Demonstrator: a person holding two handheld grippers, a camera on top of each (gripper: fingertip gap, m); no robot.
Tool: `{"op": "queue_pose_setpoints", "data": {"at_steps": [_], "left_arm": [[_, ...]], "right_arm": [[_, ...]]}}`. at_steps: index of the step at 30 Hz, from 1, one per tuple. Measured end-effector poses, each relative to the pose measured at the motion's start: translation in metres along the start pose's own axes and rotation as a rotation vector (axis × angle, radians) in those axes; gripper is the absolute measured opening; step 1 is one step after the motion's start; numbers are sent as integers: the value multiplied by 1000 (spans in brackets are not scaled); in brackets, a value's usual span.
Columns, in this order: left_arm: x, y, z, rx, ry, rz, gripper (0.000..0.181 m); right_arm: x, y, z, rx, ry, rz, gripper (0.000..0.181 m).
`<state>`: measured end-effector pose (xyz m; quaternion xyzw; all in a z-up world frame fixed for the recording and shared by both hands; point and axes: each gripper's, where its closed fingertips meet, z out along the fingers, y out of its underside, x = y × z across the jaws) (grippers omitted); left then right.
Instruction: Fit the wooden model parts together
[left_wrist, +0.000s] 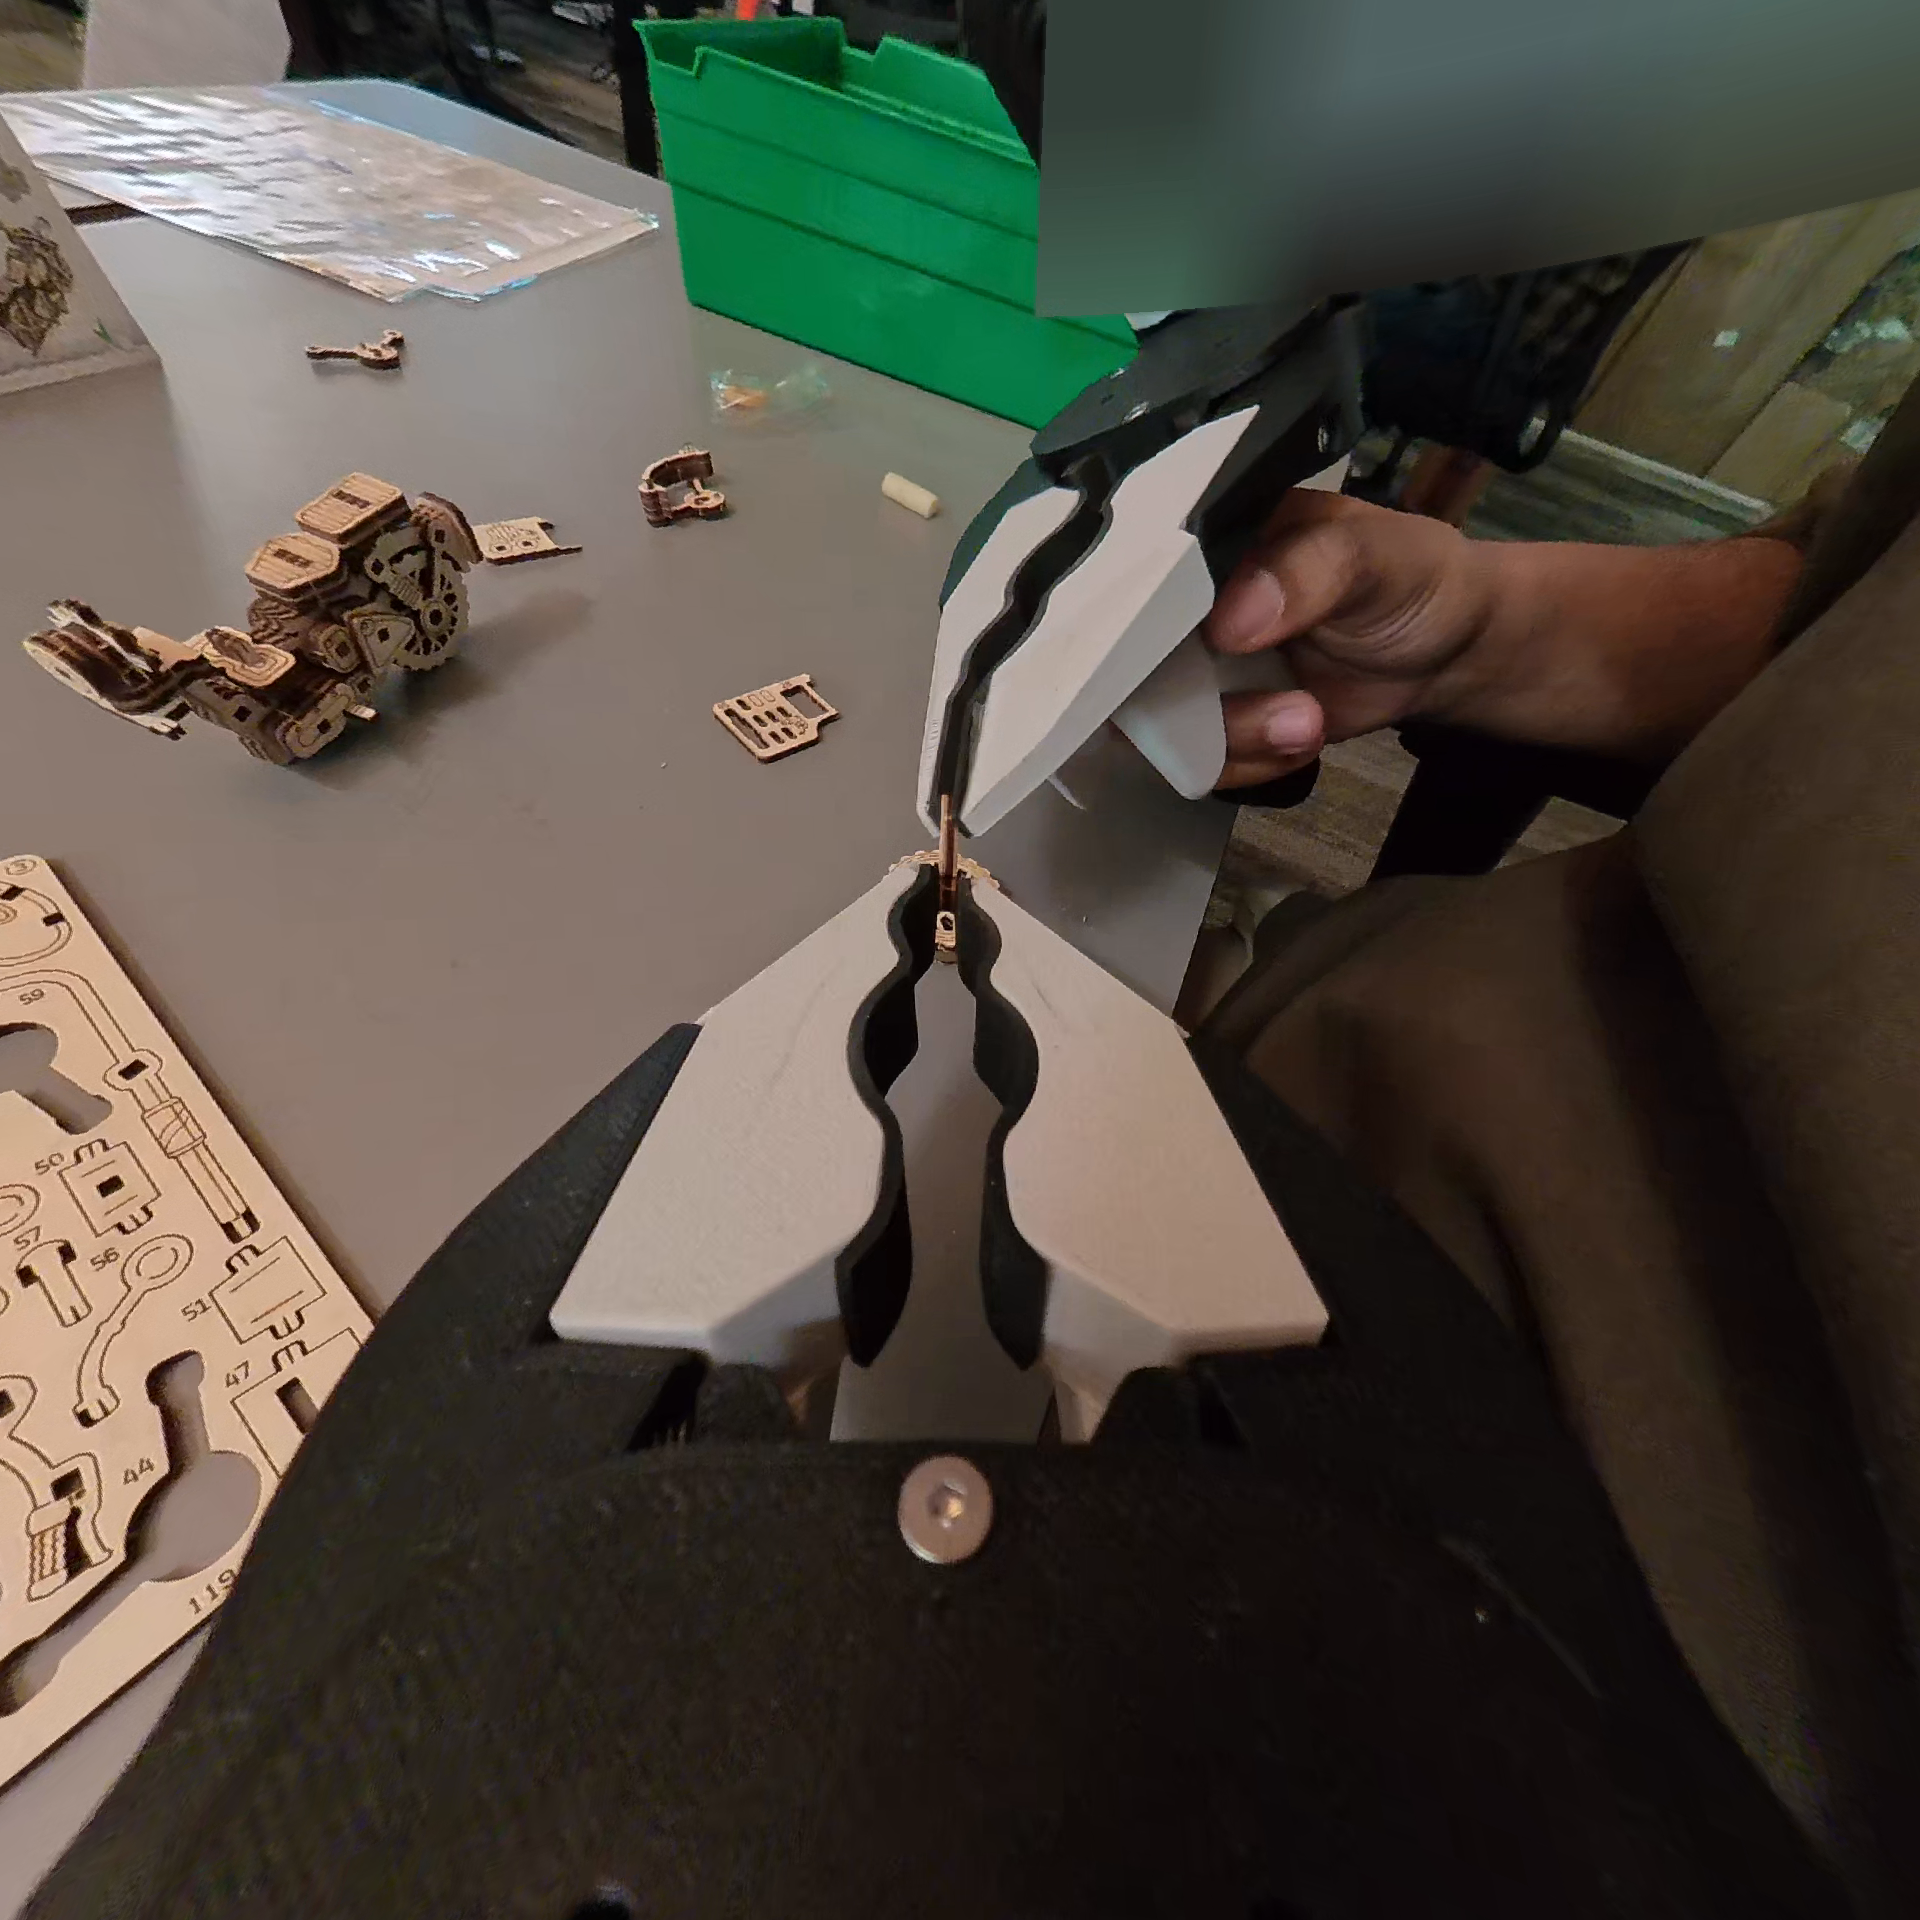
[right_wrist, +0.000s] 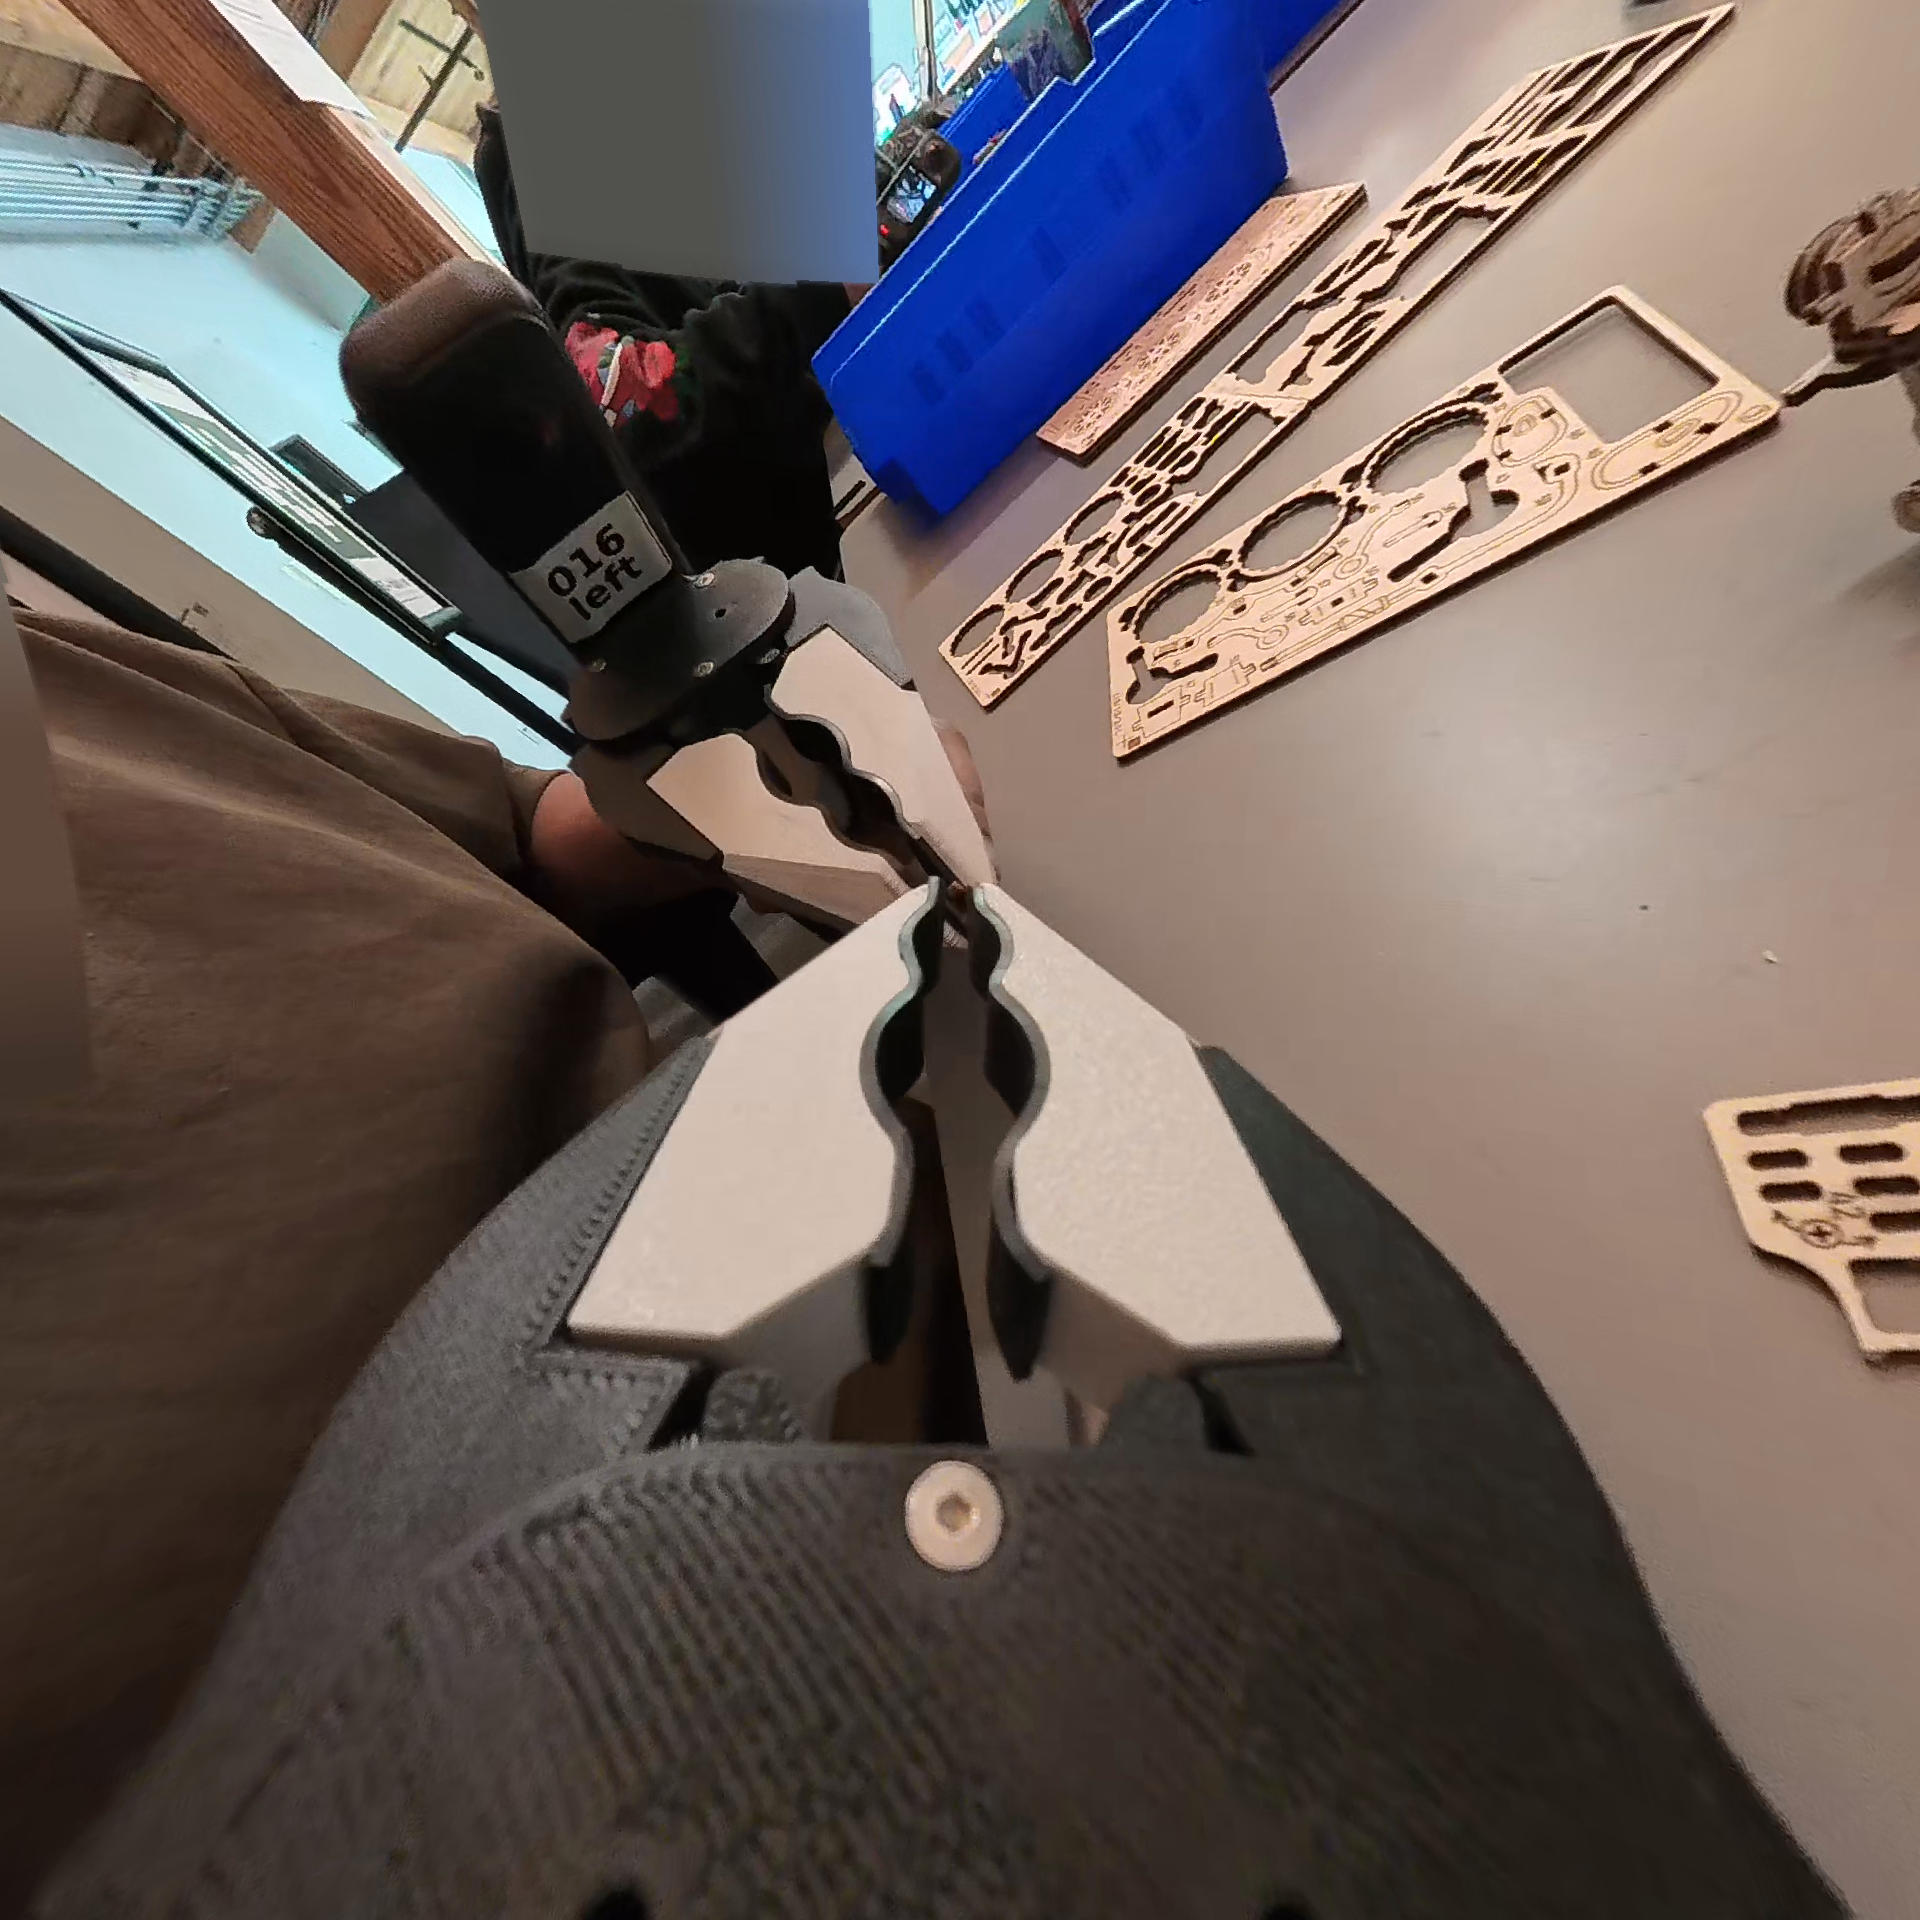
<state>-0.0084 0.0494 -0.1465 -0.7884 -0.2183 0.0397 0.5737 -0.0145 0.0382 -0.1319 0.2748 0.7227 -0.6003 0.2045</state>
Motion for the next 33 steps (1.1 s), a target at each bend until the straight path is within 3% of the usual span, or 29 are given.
{"op": "queue_pose_setpoints", "data": {"at_steps": [7,17,30,33], "left_arm": [[1,-2,-2,19,37,-47,24],[0,-10,-5,68,8,-17,2],[0,-15,-8,97,-2,15,1],[-3,-18,-11,117,-31,35,1]], "right_arm": [[-10,-10,-3,56,-34,-46,1],[-8,-8,-1,44,-28,-37,2],[-6,-7,-3,52,-72,47,2],[1,-14,-7,92,-39,71,17]]}}
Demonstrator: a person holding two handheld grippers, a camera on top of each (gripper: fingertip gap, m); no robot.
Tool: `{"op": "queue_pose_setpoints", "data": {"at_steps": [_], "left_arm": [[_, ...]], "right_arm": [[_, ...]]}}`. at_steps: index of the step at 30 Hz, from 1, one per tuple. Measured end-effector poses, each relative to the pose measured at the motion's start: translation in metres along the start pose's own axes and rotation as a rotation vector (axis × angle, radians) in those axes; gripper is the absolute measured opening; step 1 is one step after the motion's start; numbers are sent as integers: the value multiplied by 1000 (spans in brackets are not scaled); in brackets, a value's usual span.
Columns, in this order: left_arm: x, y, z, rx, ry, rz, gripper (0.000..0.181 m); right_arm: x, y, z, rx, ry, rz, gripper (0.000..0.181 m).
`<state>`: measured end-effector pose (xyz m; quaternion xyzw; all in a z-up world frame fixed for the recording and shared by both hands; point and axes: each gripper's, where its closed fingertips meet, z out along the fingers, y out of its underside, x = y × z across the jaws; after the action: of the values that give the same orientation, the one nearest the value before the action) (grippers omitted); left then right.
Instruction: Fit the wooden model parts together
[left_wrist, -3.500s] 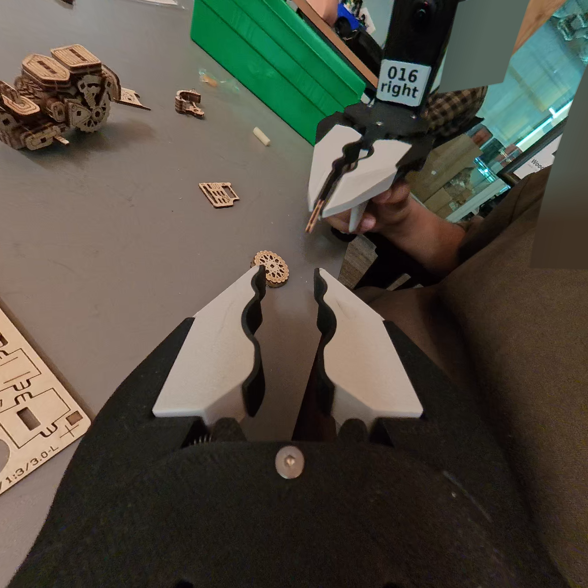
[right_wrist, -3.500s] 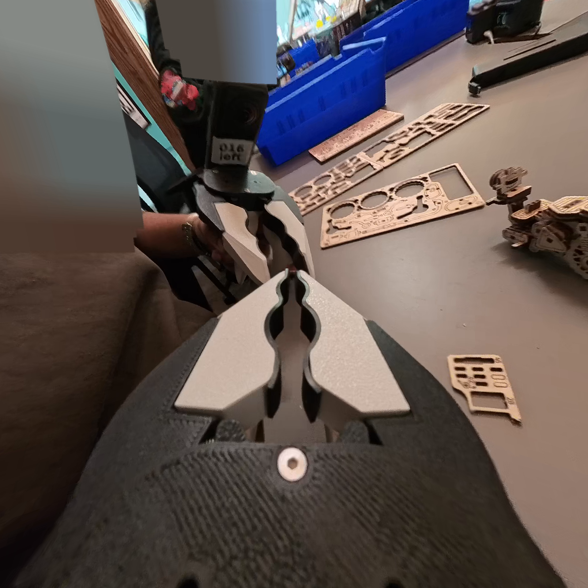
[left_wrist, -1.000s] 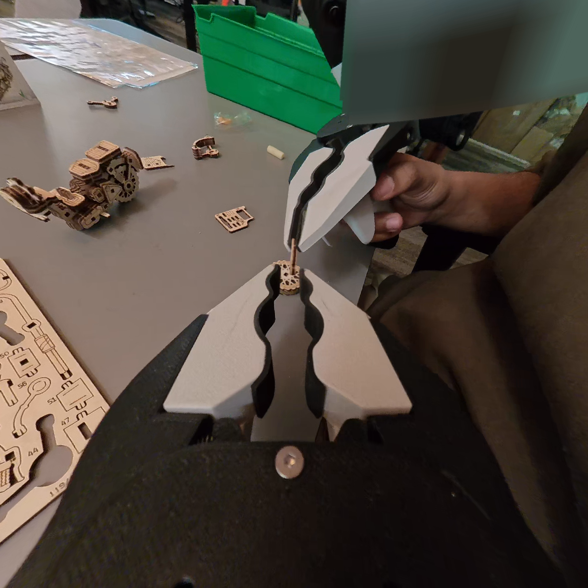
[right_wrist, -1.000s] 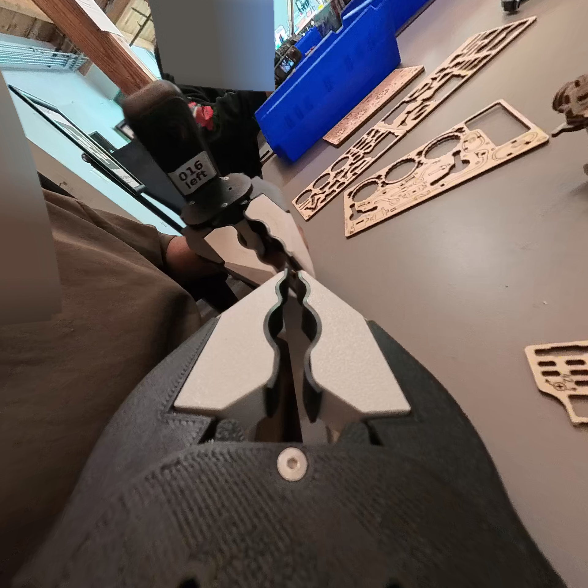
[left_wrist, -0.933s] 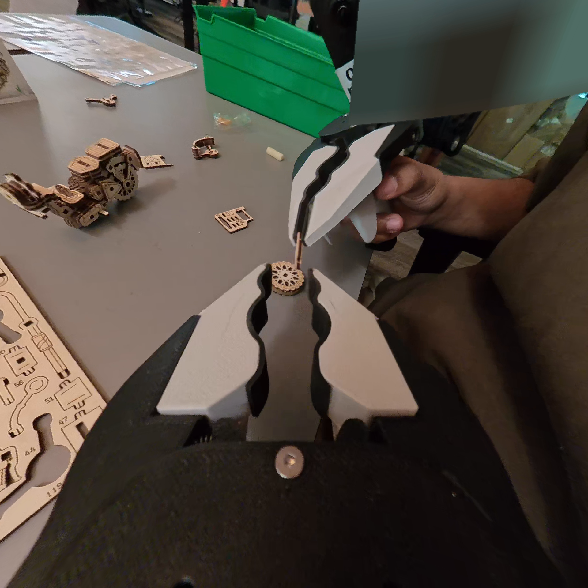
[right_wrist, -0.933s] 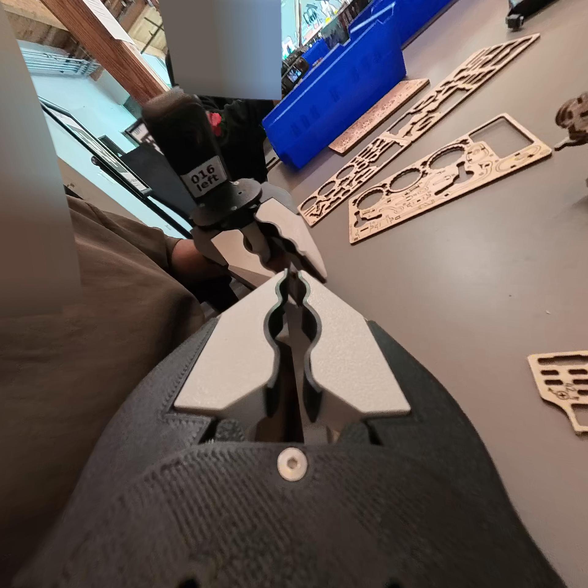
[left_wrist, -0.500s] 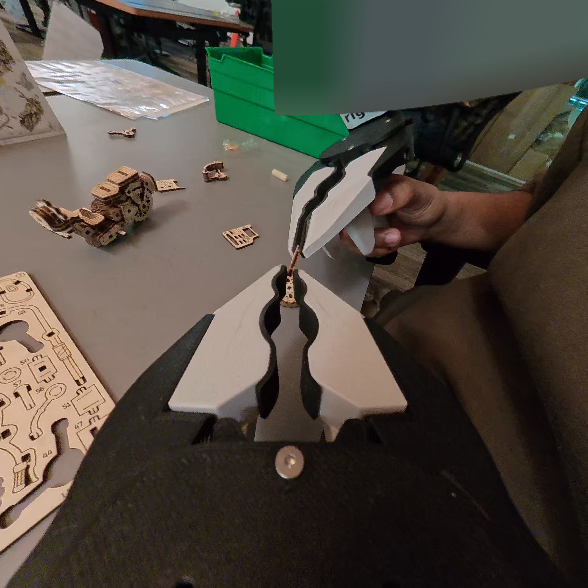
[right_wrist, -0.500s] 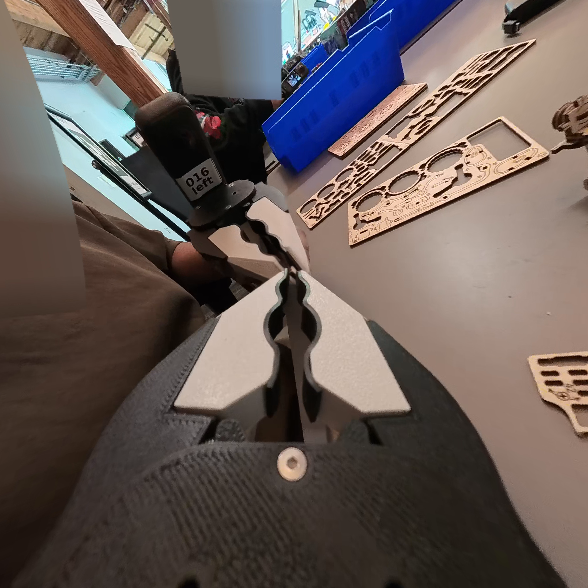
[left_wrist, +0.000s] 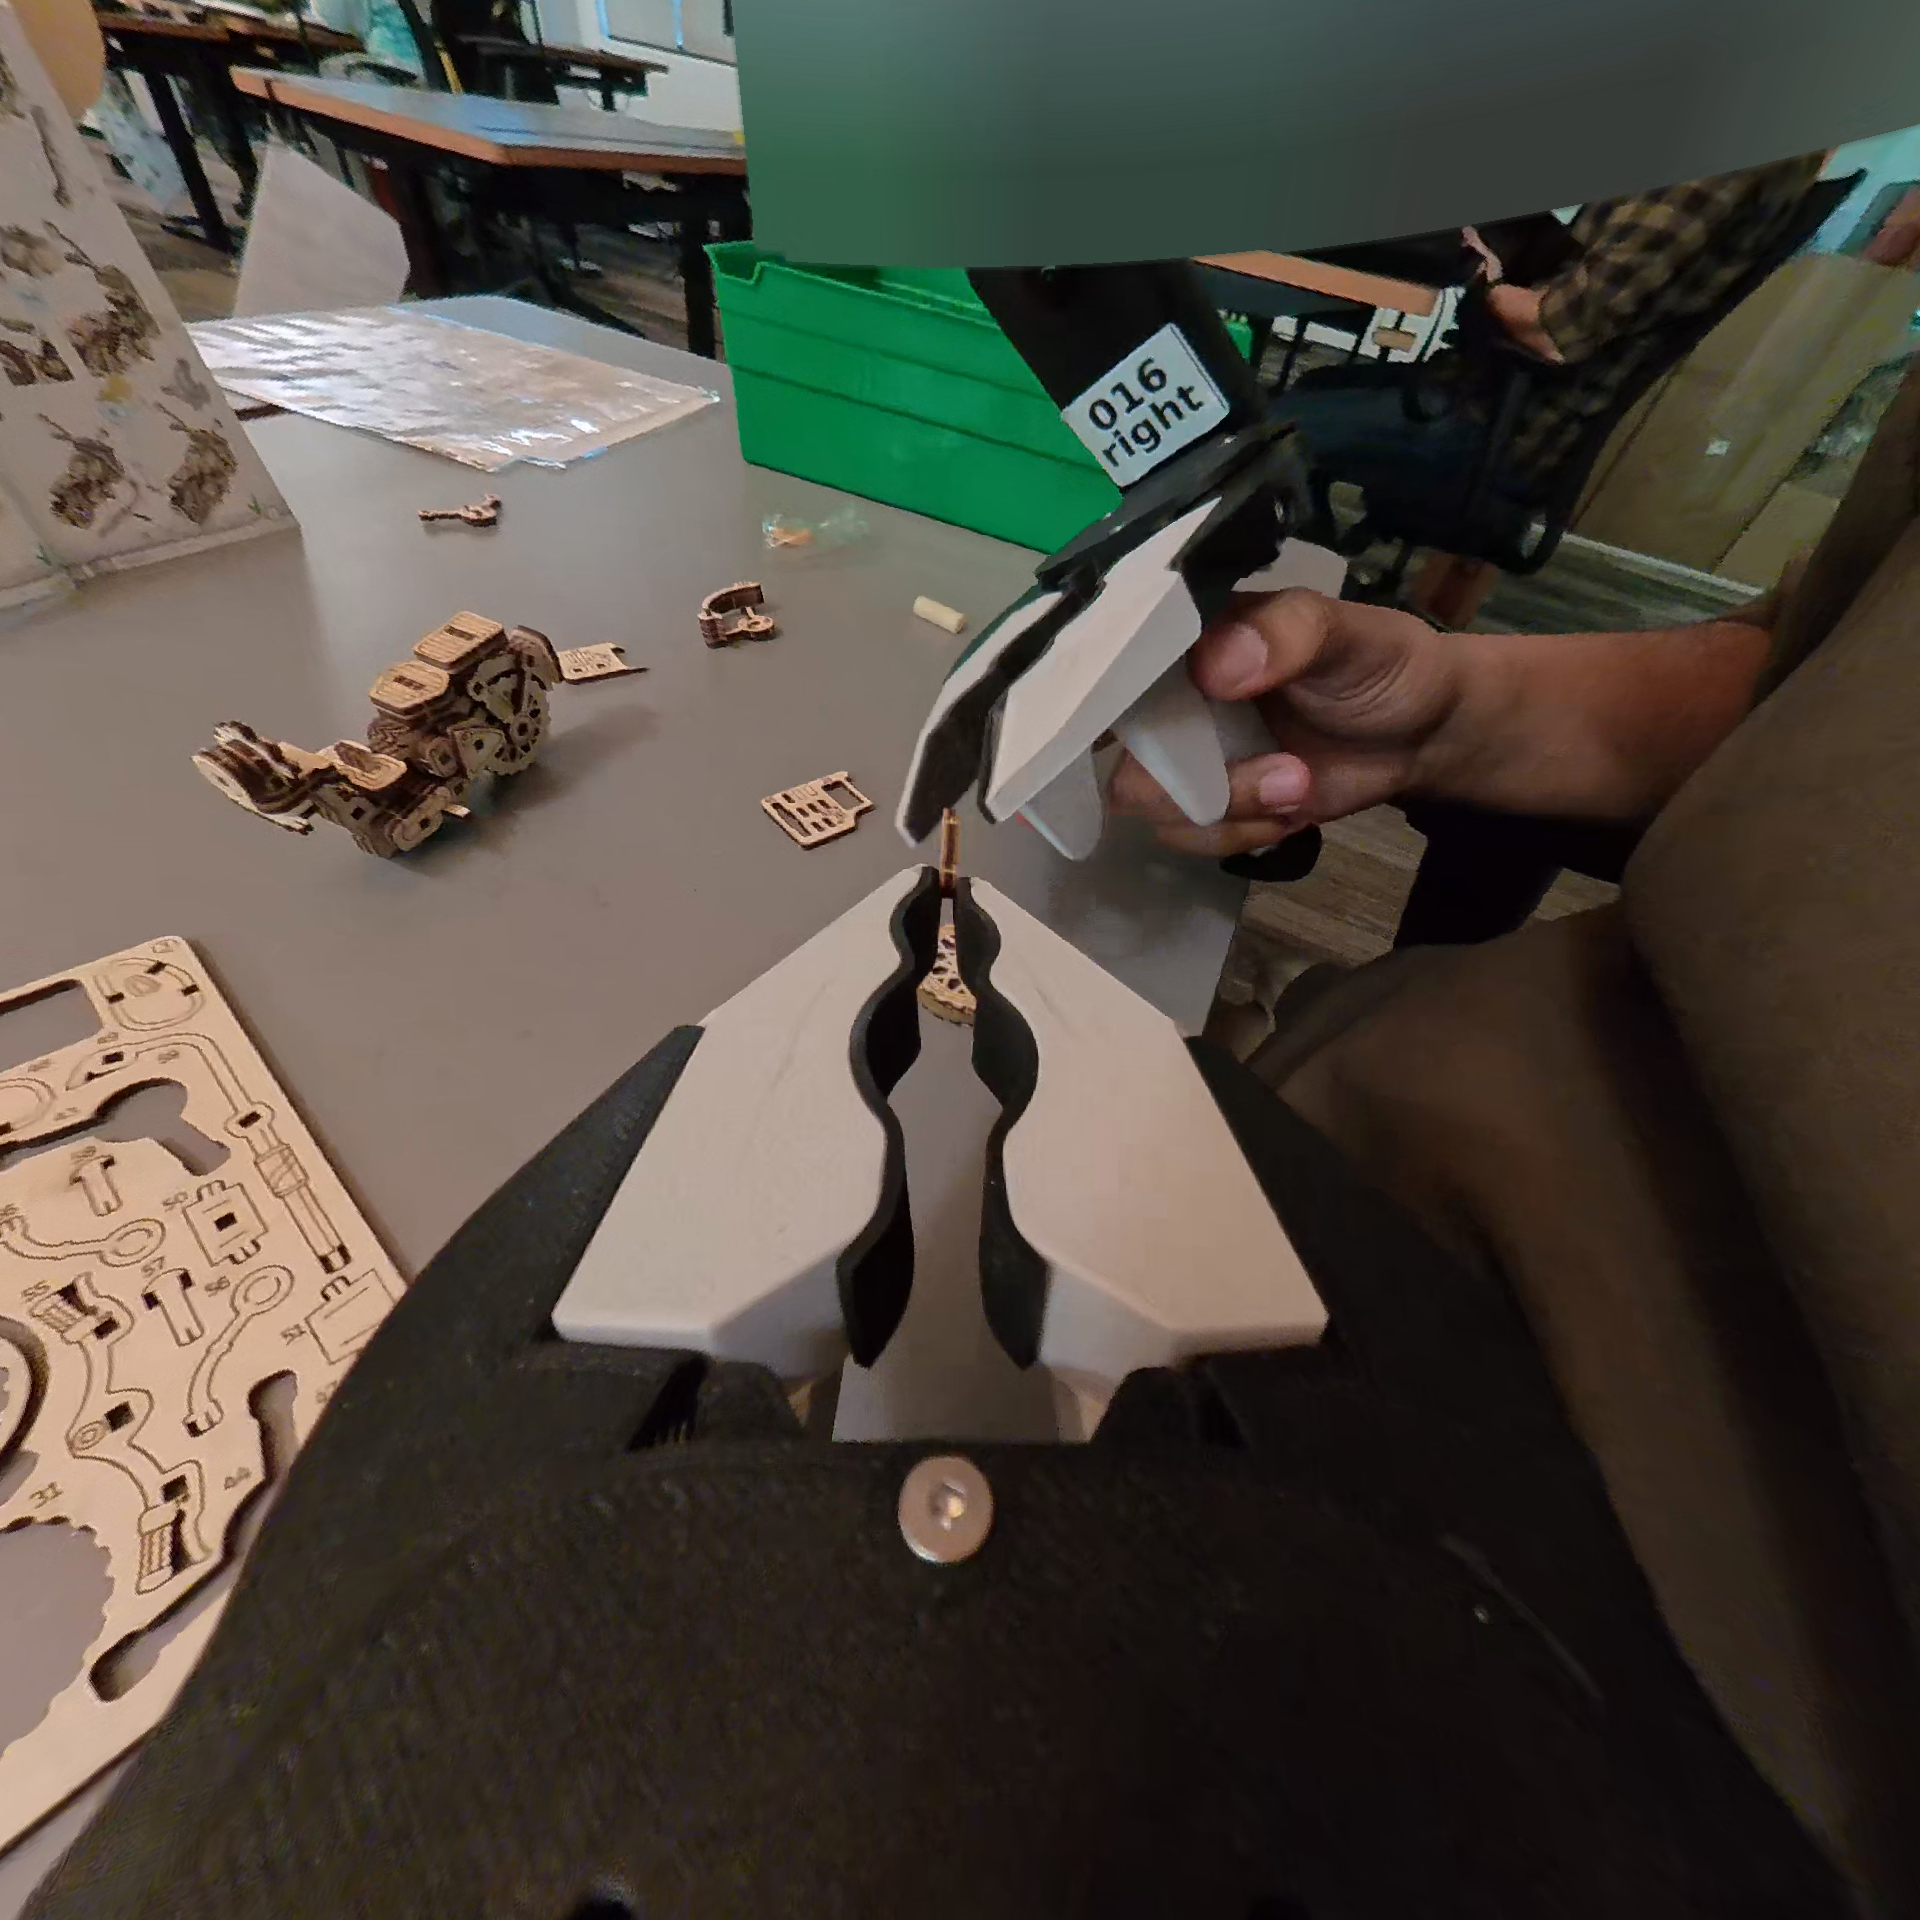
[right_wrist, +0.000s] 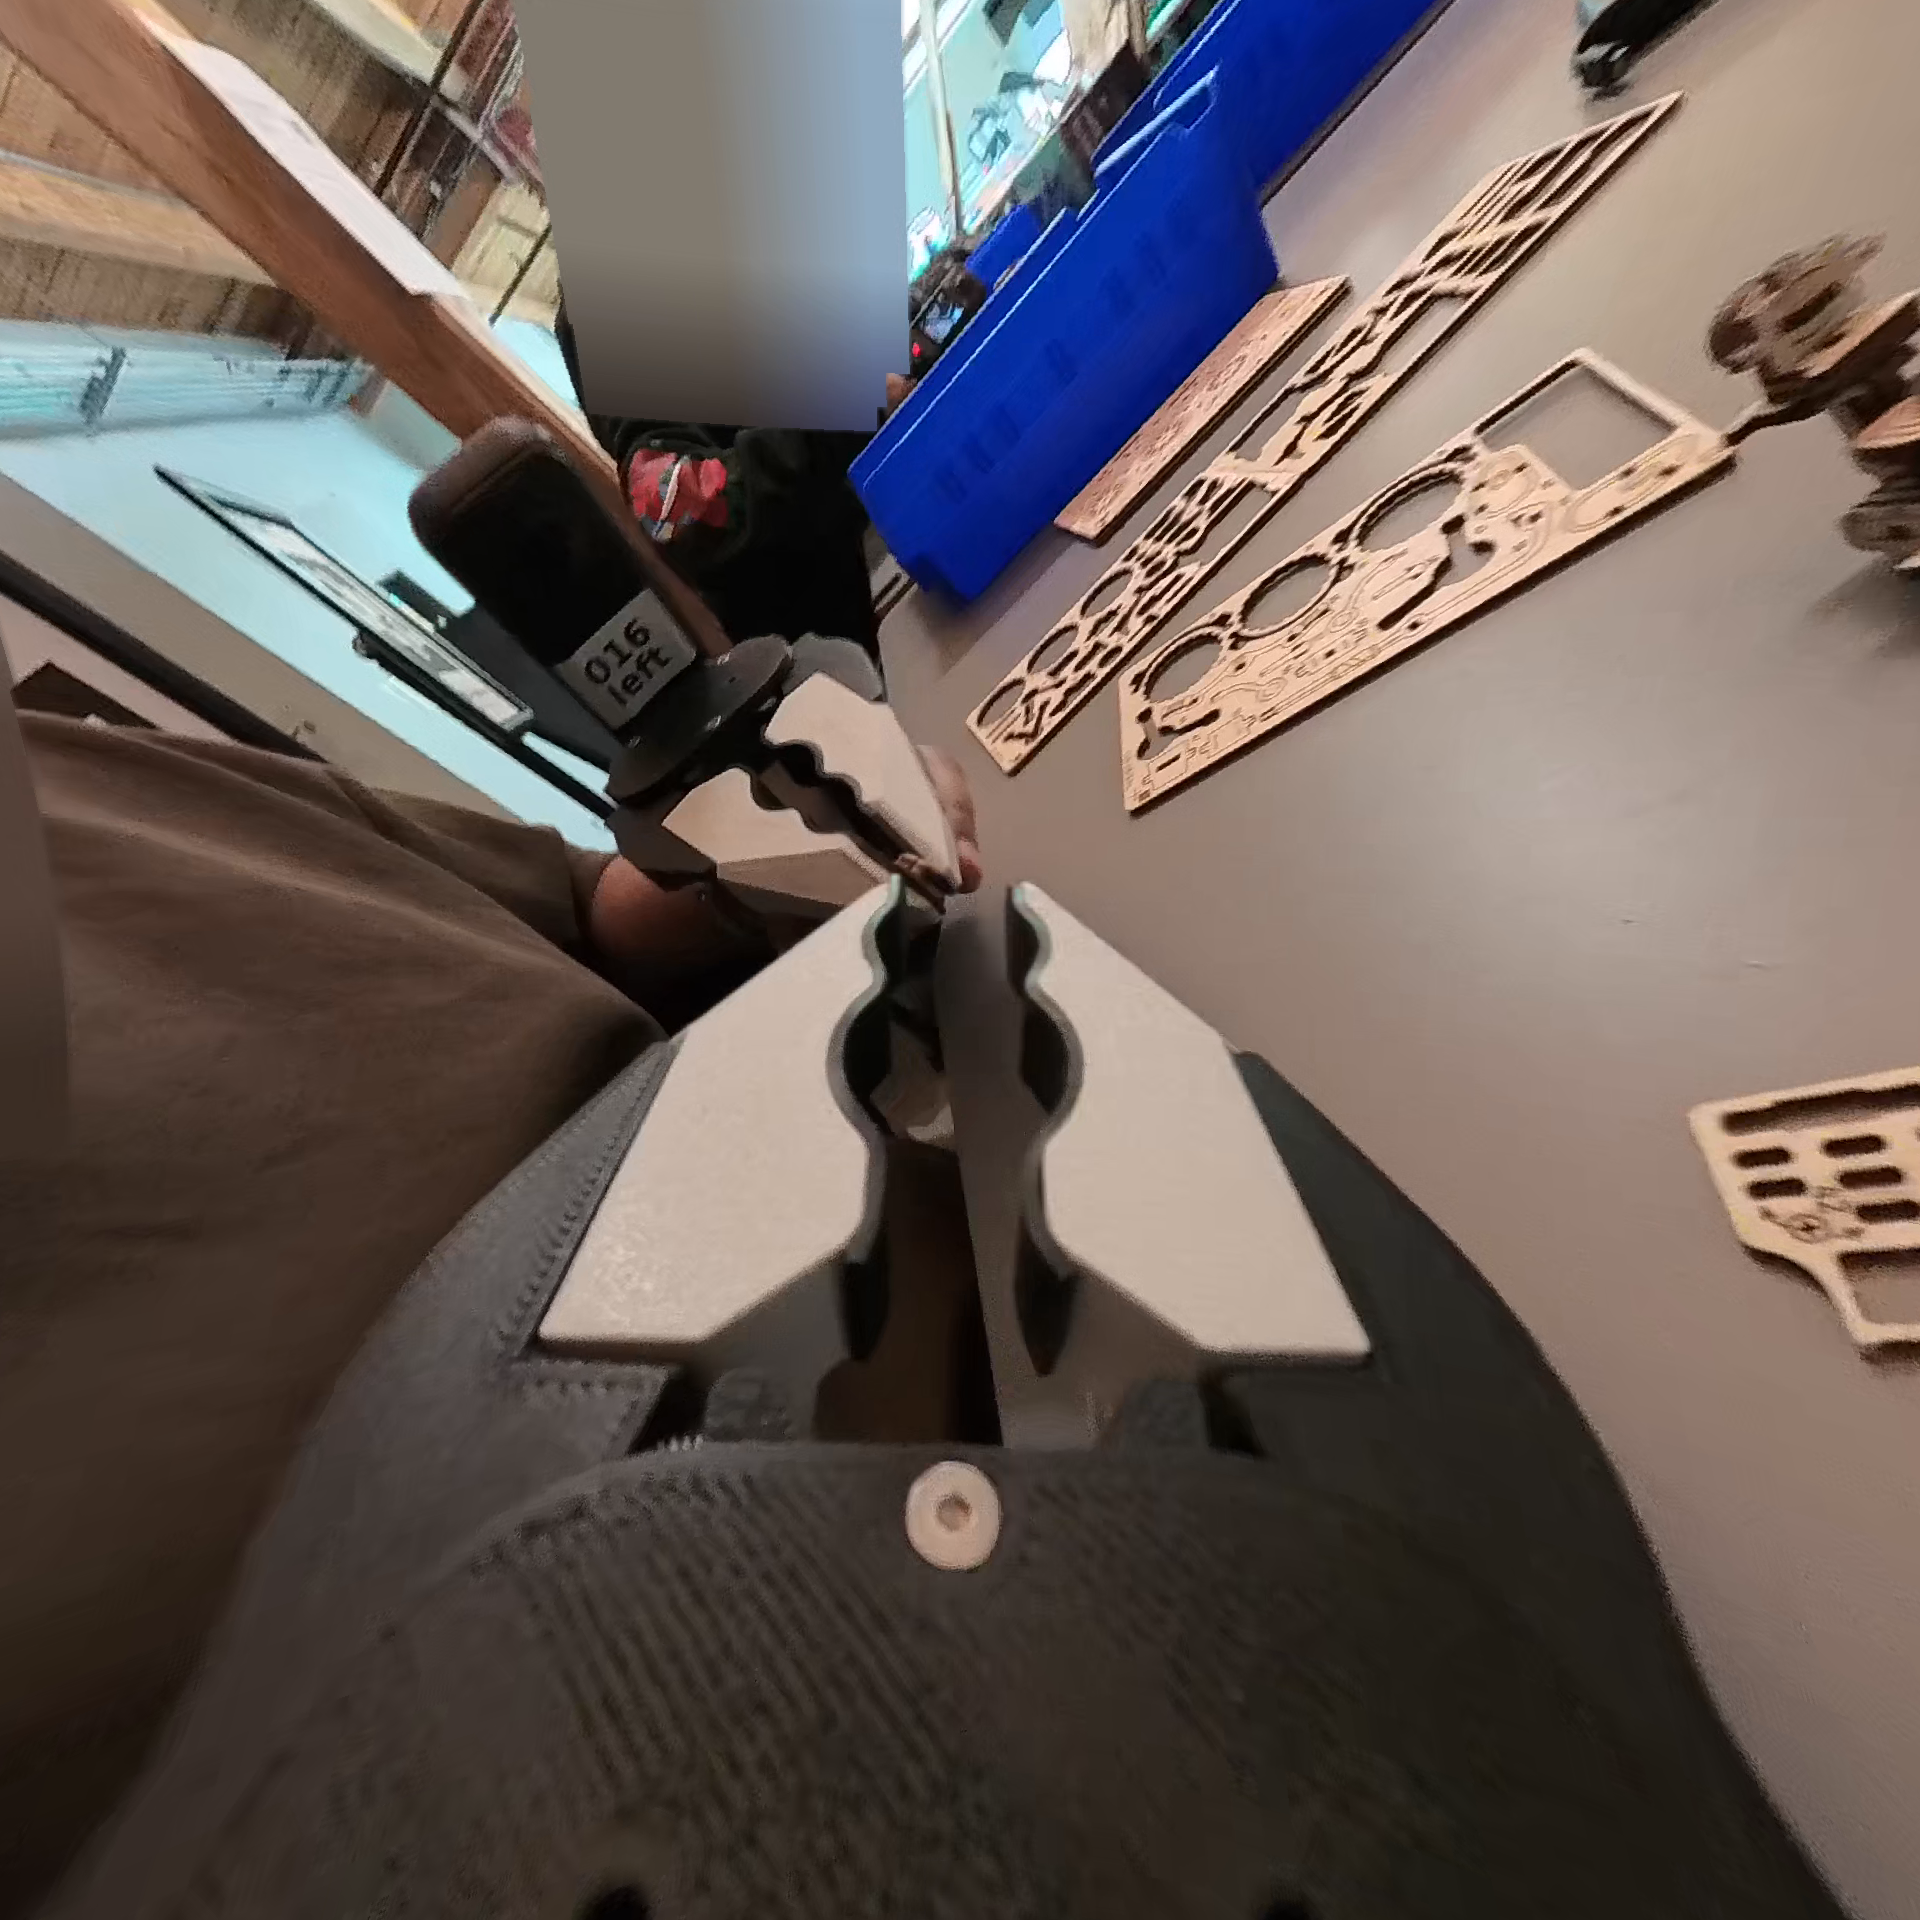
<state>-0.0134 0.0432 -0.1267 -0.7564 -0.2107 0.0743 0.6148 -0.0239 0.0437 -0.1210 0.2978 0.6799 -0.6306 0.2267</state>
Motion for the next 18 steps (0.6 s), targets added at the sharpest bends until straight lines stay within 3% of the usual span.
{"op": "queue_pose_setpoints", "data": {"at_steps": [6,11,18], "left_arm": [[1,0,0,2,22,-32,0],[2,-2,-2,10,91,-158,0],[-7,-8,-7,50,42,-131,0]], "right_arm": [[-11,-4,-5,7,-62,-2,19],[-5,0,-6,-41,34,-161,16],[1,-1,-8,-15,3,0,6]]}}
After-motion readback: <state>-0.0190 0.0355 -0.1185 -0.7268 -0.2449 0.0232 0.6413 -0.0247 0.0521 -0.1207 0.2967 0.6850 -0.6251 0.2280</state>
